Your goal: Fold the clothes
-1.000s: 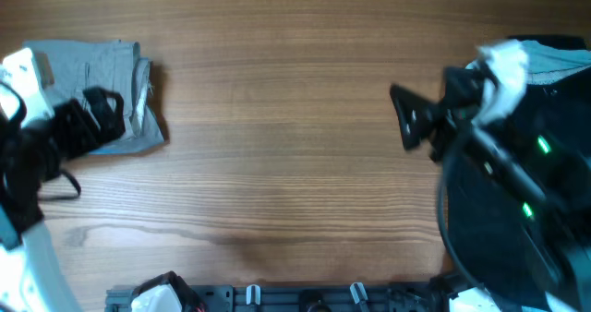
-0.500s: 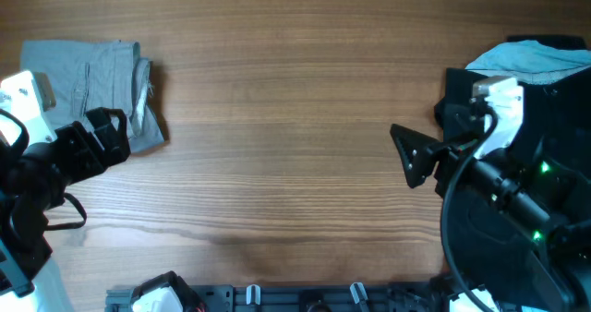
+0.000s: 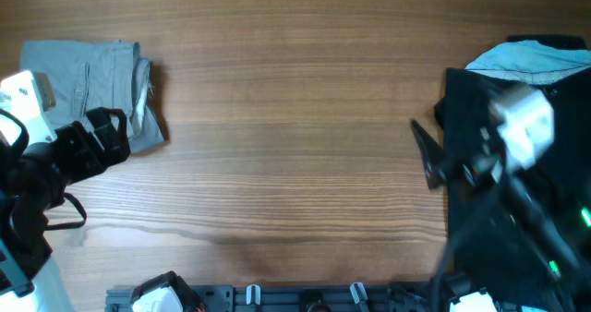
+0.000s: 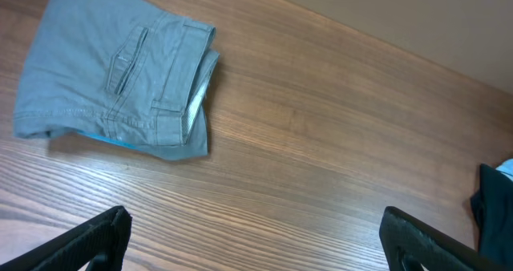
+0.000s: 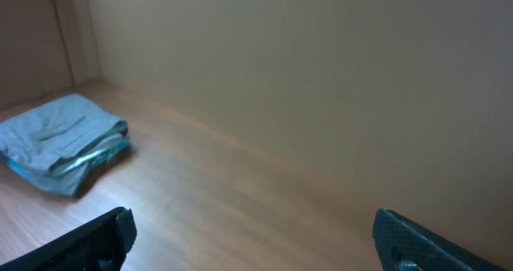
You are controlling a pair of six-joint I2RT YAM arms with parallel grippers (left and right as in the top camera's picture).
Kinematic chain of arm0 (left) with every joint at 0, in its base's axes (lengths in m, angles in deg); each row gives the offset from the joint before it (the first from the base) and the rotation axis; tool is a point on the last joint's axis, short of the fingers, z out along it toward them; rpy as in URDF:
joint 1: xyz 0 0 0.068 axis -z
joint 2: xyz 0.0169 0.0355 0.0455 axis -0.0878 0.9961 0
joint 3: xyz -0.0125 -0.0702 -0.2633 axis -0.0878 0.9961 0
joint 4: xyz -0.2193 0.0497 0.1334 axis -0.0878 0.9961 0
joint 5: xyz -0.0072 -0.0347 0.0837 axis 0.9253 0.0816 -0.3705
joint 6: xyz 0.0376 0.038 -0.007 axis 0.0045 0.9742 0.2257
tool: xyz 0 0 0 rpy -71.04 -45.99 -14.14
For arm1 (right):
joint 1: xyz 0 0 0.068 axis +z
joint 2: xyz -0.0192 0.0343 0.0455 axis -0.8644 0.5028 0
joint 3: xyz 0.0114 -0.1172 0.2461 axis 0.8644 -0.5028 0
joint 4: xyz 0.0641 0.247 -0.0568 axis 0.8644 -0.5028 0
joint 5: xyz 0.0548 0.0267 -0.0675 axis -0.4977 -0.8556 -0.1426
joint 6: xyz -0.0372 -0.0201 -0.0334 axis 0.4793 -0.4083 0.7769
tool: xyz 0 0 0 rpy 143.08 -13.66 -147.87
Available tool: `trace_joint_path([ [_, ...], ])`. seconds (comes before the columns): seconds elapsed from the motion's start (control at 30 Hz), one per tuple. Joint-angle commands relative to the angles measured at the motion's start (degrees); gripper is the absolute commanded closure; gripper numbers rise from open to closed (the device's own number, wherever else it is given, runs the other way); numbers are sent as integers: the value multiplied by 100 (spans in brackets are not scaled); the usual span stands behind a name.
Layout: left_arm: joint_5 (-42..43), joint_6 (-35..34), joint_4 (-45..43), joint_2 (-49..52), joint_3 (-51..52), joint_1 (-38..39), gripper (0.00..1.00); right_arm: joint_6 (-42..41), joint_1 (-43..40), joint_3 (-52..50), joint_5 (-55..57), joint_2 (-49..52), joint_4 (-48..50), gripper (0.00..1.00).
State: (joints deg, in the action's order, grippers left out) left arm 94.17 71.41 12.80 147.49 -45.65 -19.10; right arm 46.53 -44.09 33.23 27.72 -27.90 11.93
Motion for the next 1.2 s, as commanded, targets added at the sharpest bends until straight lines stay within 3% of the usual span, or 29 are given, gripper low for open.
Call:
trace_joint_path([
  [0.0, -9, 111, -13, 13, 20, 31, 0, -28, -125, -496, 114, -758, 0, 0],
  [0.17, -11, 109, -13, 11, 20, 31, 0, 223, -125, -1690, 111, -1757, 625, 0],
  [0.47, -9, 109, -13, 13, 20, 31, 0, 190, -511, -4942, -540, -3825, 3528, 0],
  [0.67, -9, 109, -15, 13, 20, 31, 0, -28, -1158, -6310, -922, -4070, 5337, 0],
  [0.83, -9, 111, -13, 13, 20, 31, 0, -717, -1209, -7337, -157, -4070, 6975, 0],
  [0.87, -9, 111, -13, 13, 20, 31, 0, -778, -1209, -7519, 44, -4070, 7020, 0],
  [1.07, -9, 111, -13, 13, 20, 31, 0, -859, -1211, -7493, 431, -4070, 4894, 0],
  [1.17, -9, 109, -13, 13, 20, 31, 0, -857, -1211, -7490, 437, -4050, 4345, 0],
])
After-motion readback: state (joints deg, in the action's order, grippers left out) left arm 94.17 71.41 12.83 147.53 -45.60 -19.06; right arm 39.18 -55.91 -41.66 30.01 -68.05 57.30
